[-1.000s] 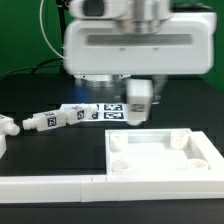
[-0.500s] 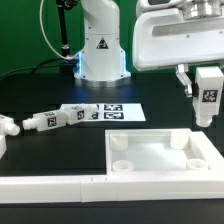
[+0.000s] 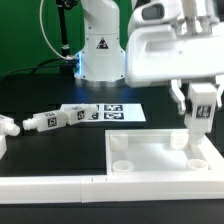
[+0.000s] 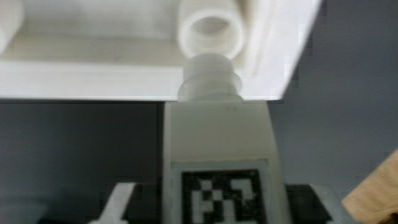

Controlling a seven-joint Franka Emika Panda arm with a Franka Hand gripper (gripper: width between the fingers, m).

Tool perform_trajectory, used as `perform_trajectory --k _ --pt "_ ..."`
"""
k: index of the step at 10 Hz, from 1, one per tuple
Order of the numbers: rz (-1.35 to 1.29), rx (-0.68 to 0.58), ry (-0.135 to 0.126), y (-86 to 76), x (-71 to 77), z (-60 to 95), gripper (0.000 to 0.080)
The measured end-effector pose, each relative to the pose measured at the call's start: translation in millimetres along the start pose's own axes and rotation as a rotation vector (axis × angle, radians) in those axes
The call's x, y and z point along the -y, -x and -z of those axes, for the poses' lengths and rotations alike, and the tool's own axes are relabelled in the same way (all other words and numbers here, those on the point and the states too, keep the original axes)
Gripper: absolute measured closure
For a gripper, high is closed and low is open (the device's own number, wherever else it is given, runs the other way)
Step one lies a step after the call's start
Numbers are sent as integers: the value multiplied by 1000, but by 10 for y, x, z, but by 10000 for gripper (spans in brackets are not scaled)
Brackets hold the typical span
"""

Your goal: Assemble one leg

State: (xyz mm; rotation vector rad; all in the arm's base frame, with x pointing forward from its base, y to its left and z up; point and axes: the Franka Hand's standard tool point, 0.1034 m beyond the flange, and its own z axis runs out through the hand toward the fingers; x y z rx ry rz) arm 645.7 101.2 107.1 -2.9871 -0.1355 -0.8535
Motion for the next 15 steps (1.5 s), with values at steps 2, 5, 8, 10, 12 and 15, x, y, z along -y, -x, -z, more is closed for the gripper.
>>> perform_trajectory --k 2,5,8,10,12,15 --pt "3 -5 3 -41 -33 -37 519" --pt "4 10 -4 45 54 -115 519" --pt "8 25 -8 136 96 -175 519" --pt "10 35 -8 192 97 -219 519" --pt "13 44 -10 255 122 -262 519" --pt "17 9 -8 255 118 -294 519"
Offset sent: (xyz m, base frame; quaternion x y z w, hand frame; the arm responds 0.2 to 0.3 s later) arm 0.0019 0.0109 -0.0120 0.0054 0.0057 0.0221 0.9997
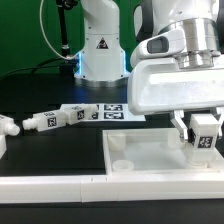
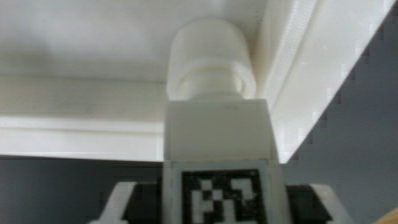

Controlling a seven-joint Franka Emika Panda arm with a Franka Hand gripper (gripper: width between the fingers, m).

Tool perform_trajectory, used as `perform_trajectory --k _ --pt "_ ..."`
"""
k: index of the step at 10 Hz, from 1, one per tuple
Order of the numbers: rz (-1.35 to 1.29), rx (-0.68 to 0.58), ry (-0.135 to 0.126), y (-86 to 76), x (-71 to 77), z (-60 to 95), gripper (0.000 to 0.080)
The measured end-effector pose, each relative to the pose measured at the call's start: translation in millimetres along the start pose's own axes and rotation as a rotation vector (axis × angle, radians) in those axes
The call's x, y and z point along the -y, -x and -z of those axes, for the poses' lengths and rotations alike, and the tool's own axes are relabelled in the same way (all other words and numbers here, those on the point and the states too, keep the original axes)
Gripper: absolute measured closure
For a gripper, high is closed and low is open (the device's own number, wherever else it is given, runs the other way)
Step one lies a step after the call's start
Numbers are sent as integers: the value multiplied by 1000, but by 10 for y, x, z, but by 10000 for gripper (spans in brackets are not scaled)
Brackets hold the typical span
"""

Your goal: Assemble one leg

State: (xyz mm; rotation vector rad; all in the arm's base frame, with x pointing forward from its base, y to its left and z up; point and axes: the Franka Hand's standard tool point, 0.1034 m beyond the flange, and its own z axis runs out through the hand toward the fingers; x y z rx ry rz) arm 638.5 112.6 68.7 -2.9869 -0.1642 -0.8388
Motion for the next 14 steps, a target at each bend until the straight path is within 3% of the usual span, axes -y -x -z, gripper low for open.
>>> perform_trajectory --k 3,4,5,6,7,8,9,12,14 --pt "1 -32 2 -14 -11 -5 519" --pt "1 -31 2 -13 -11 -6 444" --pt "1 -31 2 -13 -11 -6 444" --pt "1 -30 2 -12 -11 -7 261" --pt "-2 -4 0 -17 5 -3 261" --pt "-10 28 -6 -115 71 91 173" --pt "-11 55 -10 -227 86 182 157" --pt "-29 303 -12 -318 12 145 151" --pt "-51 441 -11 -187 43 110 150"
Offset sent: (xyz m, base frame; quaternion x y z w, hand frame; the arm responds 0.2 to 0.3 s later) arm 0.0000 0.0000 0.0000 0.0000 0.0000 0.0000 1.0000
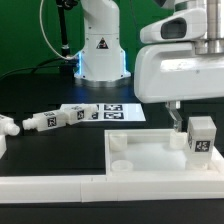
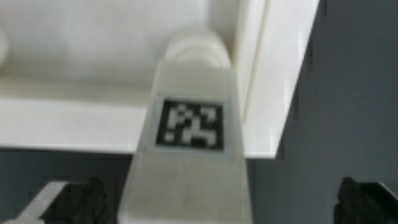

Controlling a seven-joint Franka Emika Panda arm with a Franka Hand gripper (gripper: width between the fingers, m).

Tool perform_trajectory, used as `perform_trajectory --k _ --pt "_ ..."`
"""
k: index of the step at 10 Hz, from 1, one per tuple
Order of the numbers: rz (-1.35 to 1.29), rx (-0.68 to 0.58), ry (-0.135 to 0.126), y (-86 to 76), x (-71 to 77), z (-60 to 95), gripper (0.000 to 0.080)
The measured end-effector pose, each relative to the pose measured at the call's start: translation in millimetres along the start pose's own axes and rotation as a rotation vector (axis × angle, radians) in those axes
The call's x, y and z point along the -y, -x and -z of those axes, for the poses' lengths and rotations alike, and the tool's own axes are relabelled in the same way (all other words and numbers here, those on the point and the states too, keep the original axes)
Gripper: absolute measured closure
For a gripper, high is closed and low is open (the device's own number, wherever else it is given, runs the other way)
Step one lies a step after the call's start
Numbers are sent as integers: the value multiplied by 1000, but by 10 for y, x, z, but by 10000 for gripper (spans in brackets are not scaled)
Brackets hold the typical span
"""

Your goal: Assemble one leg

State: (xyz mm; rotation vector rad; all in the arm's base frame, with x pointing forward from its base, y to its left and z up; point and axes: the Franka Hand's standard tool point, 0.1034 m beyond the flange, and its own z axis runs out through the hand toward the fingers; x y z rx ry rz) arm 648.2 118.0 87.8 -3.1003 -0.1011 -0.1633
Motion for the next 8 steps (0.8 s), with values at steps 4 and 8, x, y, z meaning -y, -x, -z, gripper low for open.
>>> perform_trajectory --k 4,8 --pt "-53 137 4 -4 -20 -67 150" --pt "-194 137 13 -4 -26 -68 511"
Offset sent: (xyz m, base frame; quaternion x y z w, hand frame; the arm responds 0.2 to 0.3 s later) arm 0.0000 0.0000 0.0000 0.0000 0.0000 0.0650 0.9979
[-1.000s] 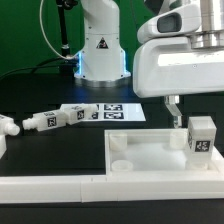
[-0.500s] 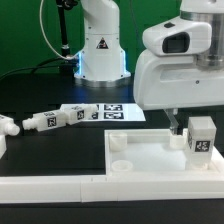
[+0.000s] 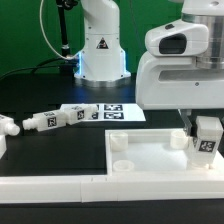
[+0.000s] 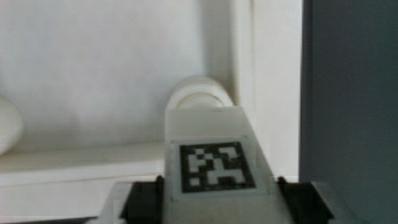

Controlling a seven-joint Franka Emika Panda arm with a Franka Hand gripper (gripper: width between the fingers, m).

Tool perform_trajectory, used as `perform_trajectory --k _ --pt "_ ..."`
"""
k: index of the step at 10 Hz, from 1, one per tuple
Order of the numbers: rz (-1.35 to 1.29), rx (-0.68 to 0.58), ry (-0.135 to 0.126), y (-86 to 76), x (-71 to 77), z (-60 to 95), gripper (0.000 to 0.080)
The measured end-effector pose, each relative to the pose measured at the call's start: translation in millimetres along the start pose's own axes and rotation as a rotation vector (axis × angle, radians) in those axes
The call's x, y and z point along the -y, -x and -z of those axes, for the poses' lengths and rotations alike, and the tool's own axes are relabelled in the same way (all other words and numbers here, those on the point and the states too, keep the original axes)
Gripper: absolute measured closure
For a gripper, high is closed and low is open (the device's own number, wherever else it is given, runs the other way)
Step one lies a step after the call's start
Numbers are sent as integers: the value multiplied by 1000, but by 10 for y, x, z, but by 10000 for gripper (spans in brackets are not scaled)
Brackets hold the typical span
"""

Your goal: Assemble one leg

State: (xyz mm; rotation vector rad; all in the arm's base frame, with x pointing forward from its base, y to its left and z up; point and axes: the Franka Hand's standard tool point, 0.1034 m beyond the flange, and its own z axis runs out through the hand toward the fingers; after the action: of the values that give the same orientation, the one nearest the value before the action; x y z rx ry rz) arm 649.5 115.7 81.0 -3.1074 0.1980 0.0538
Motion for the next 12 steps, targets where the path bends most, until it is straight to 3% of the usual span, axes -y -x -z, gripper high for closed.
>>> perform_trajectory --k 3,5,9,12 --pt "-284 -54 -6 30 -20 -12 511" --pt "-540 -108 -37 61 -44 -13 511" --pt "-1085 -40 -131 51 -112 -17 511" --pt "-1113 -36 -125 106 -19 -35 510"
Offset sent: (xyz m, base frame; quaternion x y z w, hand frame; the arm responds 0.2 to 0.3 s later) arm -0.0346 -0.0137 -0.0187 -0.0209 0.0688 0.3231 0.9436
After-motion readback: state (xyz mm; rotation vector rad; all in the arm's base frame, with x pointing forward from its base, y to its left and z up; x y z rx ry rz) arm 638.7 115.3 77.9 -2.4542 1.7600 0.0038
